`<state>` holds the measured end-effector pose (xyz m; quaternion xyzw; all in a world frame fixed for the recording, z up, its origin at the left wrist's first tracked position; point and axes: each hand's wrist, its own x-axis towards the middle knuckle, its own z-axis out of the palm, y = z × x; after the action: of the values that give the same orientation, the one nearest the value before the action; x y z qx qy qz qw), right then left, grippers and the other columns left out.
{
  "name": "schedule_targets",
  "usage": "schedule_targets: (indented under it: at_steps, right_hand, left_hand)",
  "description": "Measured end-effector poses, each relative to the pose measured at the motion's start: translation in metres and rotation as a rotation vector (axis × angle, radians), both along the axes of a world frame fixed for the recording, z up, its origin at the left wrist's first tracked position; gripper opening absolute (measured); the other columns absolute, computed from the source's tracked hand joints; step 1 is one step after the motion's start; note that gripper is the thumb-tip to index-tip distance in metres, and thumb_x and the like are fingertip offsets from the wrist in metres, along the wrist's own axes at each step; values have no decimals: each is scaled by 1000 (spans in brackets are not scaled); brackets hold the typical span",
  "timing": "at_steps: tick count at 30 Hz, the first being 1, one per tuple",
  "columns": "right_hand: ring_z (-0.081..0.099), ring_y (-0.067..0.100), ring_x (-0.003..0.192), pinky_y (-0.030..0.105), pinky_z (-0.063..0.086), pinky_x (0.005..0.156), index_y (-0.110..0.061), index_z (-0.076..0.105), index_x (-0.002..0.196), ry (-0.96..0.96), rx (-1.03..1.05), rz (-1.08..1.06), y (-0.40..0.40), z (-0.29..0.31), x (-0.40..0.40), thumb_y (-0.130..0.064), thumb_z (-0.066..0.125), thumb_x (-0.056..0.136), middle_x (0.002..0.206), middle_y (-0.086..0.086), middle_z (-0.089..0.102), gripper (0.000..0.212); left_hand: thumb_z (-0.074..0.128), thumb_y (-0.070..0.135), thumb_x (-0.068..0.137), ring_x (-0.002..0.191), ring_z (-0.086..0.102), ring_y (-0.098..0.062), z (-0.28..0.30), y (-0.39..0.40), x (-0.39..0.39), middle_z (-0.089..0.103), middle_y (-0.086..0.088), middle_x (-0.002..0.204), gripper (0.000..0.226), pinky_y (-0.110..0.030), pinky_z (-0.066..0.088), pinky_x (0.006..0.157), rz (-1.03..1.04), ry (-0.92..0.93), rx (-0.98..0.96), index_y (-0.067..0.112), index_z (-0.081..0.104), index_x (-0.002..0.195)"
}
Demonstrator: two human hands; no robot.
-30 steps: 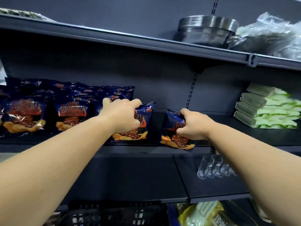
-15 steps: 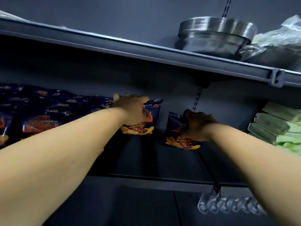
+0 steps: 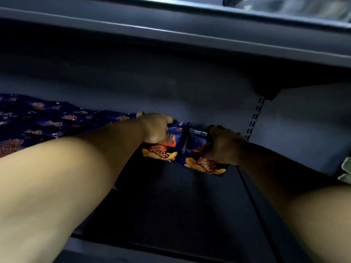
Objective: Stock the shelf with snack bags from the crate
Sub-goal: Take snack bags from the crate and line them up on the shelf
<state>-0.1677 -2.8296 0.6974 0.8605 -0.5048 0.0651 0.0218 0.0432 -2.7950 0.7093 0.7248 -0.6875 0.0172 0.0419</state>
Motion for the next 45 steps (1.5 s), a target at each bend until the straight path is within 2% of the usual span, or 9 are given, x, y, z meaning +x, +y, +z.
schedule_targets:
  at_steps: [3,8,12,17,24,28,32,39,45]
  right_hand:
    - [45,28,127,44,37,105,-29,33,143,0,11,24,-11,0,6,-58,67,78,140,4,47,80]
    - [41,30,127,44,36,104,-29,25,146,112,-23,6,-24,-3,16,-59,63,82,142,3,44,81]
    - [39,30,127,49,31,103,-34,23,147,197,-85,-19,-39,-9,20,-63,58,82,140,3,40,79]
    - [36,29,129,47,28,103,-43,22,147,126,-100,23,-52,-19,27,-59,56,86,140,4,42,71]
    - [31,32,134,47,34,107,-29,32,146,-49,-100,13,-63,-31,37,-44,58,90,148,5,35,63]
    - [34,30,132,45,28,108,-19,36,138,-49,-220,-104,-54,-44,40,-31,45,97,142,7,43,44]
    - [33,28,129,47,27,106,-20,36,137,-48,-245,-139,-44,-49,44,-45,50,91,140,5,43,54]
    - [27,30,134,47,20,112,-18,31,142,-47,-200,-130,-24,-43,43,-52,57,85,144,6,36,72]
    - [26,30,137,50,21,114,-19,31,144,-72,-194,-133,0,-31,43,-44,52,90,146,6,35,63]
  left_hand:
    - [56,23,88,130,38,-25,-7,-14,1,47,-1,142,53,-42,23,106,-7,-29,15,33,41,138]
    - [52,5,84,135,33,-30,-16,-34,7,42,-4,148,69,-46,21,104,-7,-54,3,34,35,144]
    - [56,10,83,133,32,-29,-22,-43,10,43,-2,145,67,-50,25,99,-3,-185,-56,33,37,143]
    - [55,5,80,128,28,-32,-23,-44,10,37,-8,141,70,-51,26,98,6,-260,-105,32,38,143]
    - [53,7,85,128,32,-32,-27,-47,13,37,-9,142,65,-46,35,100,-26,-272,-134,25,36,146]
    - [53,6,87,129,35,-31,-29,-45,14,39,-9,142,63,-46,40,101,-19,-232,-145,22,36,145]
    - [54,10,85,131,32,-30,-31,-39,10,34,-8,145,66,-46,34,104,-14,-215,-164,24,30,145]
    - [54,11,84,128,29,-31,-37,-15,-1,28,-8,143,69,-47,30,104,8,-213,-229,22,25,146]
    - [56,25,87,129,27,-29,-36,11,-10,29,-6,141,67,-47,27,106,23,-103,-246,23,24,146]
